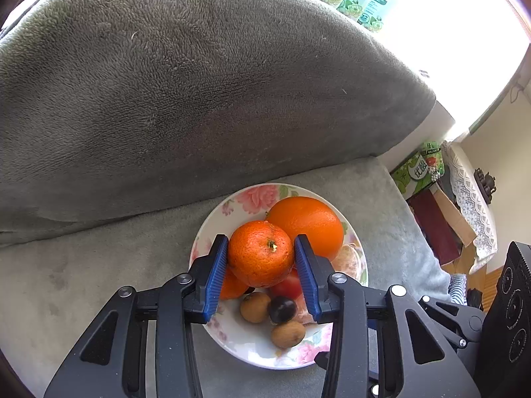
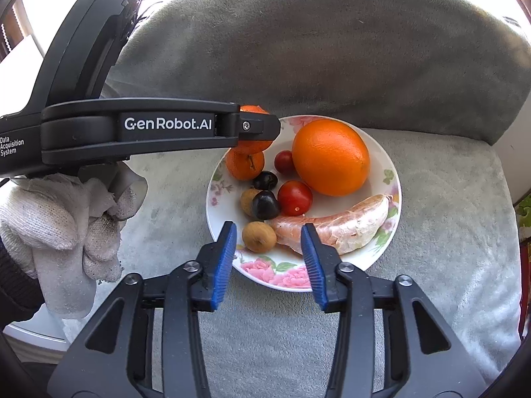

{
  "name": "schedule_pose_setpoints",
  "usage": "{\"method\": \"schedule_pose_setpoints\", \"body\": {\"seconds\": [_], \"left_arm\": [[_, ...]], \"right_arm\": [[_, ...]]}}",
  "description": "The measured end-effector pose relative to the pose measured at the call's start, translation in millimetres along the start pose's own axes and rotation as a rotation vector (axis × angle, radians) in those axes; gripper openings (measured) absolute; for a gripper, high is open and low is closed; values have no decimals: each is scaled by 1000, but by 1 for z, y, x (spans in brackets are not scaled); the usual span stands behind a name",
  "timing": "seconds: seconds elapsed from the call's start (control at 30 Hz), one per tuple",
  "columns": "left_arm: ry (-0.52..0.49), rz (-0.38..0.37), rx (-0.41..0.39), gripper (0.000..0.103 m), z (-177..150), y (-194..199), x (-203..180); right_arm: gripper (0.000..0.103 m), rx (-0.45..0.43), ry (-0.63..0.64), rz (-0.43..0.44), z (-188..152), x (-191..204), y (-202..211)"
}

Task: Organize fruits
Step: 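Open both grippers to drop the mandarin and brown fruit into the bowl, then lift both open tools up and away from the bowl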

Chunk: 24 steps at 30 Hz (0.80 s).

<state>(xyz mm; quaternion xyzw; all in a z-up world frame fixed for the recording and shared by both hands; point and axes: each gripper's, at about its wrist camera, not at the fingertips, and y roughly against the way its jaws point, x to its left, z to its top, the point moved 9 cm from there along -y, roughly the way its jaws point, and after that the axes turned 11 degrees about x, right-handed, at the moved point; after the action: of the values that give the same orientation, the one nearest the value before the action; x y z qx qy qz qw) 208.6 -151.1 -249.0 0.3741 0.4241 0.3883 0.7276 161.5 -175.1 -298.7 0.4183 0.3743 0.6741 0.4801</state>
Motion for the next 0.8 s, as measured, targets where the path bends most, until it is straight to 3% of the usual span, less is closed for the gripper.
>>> {"method": "schedule_pose_setpoints", "body": {"seconds": [0.13, 0.27, 0.37, 0.47, 0.57, 0.8], "left_arm": [[-5, -1, -17, 49, 2, 5, -2], [-12, 3, -24, 51, 4, 7, -5], [-9, 6, -27, 60, 5, 8, -5], [-6, 7, -27, 60, 5, 9, -6], [-5, 13, -26, 68, 6, 10, -6], [7, 32, -22, 70, 3, 12, -3]], "right_arm": [[53, 0, 5, -6, 0, 1, 1], [64, -8, 0, -14, 1, 0, 4], [68, -13, -3, -19, 2, -2, 6], [75, -11, -4, -26, 2, -3, 7], [77, -16, -7, -32, 3, -4, 9], [84, -11, -16, -66, 2, -8, 12]]}}
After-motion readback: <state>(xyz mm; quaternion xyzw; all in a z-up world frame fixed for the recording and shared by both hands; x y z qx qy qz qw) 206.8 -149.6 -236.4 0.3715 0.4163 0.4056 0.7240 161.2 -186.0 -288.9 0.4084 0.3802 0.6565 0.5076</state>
